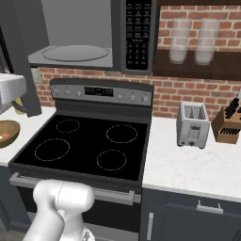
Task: Open the microwave, place the bowl with waffle inside the microwave, then close the microwave door and turn it on.
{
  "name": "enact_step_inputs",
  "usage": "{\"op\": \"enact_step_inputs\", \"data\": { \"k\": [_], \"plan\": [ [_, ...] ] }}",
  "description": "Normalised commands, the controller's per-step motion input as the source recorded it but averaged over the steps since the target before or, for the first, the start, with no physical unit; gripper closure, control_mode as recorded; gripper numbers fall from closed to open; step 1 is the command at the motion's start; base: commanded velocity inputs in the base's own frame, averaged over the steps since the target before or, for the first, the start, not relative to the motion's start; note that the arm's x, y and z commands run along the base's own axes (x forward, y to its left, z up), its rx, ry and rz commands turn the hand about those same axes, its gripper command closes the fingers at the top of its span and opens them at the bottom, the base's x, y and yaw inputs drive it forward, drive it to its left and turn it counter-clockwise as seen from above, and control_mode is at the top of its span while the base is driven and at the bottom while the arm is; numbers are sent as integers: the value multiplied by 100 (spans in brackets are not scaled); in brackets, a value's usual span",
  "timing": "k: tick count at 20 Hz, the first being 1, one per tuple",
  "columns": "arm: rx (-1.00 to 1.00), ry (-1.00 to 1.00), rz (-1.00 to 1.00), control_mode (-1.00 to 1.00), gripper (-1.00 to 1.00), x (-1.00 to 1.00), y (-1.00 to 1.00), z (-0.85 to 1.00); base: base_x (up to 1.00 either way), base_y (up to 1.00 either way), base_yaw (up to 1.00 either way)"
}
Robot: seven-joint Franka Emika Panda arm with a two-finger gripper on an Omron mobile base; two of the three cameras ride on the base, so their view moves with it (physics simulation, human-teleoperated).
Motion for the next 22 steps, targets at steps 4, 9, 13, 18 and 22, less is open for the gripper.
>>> {"op": "enact_step_inputs", "data": {
  "k": [4,9,13,18,22],
  "plan": [
    [17,1,36,-100,-100,26,-98,11,0,0,0],
    [9,7,22,-100,-100,85,-66,0,0,0,0],
    [1,4,18,-100,-100,93,-29,-22,0,0,0],
    [0,0,13,-100,-100,62,2,-31,0,0,0],
    [-7,0,11,-100,-100,6,40,-45,0,0,0]
  ]
}}
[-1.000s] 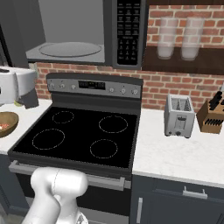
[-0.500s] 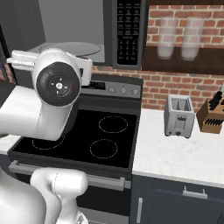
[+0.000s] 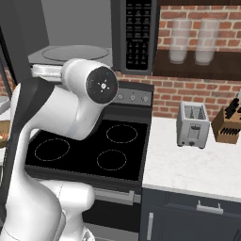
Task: Open the microwave, place the bowl with waffle inside the microwave, then close the microwave door and turn it on.
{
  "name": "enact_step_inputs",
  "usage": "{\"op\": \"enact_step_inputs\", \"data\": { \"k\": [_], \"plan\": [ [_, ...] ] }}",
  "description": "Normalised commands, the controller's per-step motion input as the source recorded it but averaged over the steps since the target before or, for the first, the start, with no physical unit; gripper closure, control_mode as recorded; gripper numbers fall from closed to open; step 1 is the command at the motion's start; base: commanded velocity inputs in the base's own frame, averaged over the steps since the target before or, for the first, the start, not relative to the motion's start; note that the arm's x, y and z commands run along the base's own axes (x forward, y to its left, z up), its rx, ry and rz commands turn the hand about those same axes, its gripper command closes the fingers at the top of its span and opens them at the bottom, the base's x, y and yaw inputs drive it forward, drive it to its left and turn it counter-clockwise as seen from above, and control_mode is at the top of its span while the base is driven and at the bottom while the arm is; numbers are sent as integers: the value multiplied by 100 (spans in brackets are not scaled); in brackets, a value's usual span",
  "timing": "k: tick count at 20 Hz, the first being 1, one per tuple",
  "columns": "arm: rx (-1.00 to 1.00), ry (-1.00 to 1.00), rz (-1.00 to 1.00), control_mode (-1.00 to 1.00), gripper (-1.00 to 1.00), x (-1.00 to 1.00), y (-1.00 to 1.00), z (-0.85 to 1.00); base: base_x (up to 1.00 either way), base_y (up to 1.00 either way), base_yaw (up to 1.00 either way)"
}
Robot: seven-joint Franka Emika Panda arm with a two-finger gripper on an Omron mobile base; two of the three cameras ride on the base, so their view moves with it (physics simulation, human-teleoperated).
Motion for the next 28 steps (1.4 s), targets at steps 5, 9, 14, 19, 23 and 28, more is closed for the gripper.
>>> {"op": "enact_step_inputs", "data": {
  "k": [5,9,14,19,23,28],
  "plan": [
    [-2,-1,7,-100,-100,12,38,-22,0,0,0],
    [0,0,10,-100,-100,0,32,-3,0,0,0],
    [7,0,20,-100,-100,0,22,0,0,0,0],
    [5,0,20,-100,-100,0,31,-7,0,0,0],
    [3,0,20,-100,-100,0,43,-3,0,0,0],
    [0,0,15,-100,-100,-16,82,-1,0,0,0]
  ]
}}
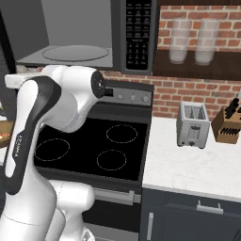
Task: Open the microwave, place the bowl with waffle inside the microwave, then close the microwave door and turn it on.
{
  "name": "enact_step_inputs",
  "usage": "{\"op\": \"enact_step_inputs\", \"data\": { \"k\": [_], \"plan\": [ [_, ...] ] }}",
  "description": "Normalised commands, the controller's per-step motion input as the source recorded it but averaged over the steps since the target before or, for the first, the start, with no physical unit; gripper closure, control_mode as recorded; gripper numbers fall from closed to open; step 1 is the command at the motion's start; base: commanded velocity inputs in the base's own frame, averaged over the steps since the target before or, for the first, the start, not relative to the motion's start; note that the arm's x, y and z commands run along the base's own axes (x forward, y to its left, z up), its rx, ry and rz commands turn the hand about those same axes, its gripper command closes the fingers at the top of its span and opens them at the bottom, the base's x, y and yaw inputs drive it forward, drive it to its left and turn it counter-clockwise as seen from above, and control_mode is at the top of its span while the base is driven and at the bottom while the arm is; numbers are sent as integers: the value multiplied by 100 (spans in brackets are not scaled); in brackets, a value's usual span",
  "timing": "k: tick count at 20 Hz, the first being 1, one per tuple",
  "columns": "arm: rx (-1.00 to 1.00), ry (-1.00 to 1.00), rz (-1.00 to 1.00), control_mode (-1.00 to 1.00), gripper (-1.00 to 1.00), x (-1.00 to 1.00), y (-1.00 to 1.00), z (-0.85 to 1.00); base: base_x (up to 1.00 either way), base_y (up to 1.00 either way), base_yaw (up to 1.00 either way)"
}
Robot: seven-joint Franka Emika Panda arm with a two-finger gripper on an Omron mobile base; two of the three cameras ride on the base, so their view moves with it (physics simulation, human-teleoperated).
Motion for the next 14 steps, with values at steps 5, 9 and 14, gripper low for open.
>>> {"op": "enact_step_inputs", "data": {
  "k": [5,9,14],
  "plan": [
    [-3,0,2,-100,-100,-9,100,-6,0,0,0],
    [-3,0,0,-100,-100,-4,100,-8,0,0,0],
    [0,0,0,-100,-100,0,98,0,0,0,0]
  ]
}}
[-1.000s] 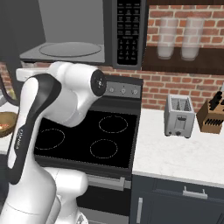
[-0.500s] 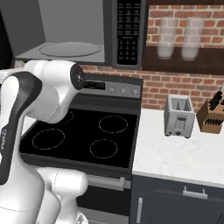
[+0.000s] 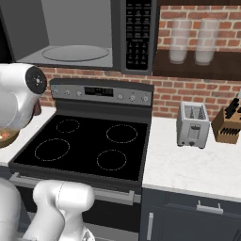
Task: Open the microwave, place the bowl with waffle inside the microwave, then close the microwave door and turn it on.
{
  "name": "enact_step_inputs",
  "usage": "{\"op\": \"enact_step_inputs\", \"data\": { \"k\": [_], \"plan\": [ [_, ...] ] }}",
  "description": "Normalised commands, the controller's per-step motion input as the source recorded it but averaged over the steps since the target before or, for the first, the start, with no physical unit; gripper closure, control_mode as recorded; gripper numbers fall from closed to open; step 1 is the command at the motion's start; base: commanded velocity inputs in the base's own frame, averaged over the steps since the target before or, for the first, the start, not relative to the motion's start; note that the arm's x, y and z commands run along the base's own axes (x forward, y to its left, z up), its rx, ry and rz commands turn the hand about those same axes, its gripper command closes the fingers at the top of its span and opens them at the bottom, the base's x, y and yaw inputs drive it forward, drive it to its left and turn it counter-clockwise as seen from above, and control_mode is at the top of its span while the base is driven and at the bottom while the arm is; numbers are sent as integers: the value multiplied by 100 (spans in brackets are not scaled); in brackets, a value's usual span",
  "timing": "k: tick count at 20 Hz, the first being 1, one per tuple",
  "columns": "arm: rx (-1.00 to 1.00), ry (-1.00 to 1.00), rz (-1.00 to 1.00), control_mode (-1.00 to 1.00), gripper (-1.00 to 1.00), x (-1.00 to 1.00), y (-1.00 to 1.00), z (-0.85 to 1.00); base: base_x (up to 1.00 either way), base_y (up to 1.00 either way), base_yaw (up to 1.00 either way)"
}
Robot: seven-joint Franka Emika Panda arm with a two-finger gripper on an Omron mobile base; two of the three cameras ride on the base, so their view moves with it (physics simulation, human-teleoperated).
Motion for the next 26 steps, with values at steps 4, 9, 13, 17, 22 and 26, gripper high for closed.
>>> {"op": "enact_step_inputs", "data": {
  "k": [4,9,13,17,22,26],
  "plan": [
    [0,0,0,-100,-100,3,83,0,0,0,0],
    [0,0,0,-100,-100,3,71,0,0,0,0],
    [0,0,0,-100,-100,0,61,0,0,0,0],
    [0,0,1,-100,-100,0,16,0,0,0,0],
    [0,-6,0,-100,-100,-9,-15,0,0,0,0],
    [2,0,-18,-100,-100,-18,-96,16,0,0,0]
  ]
}}
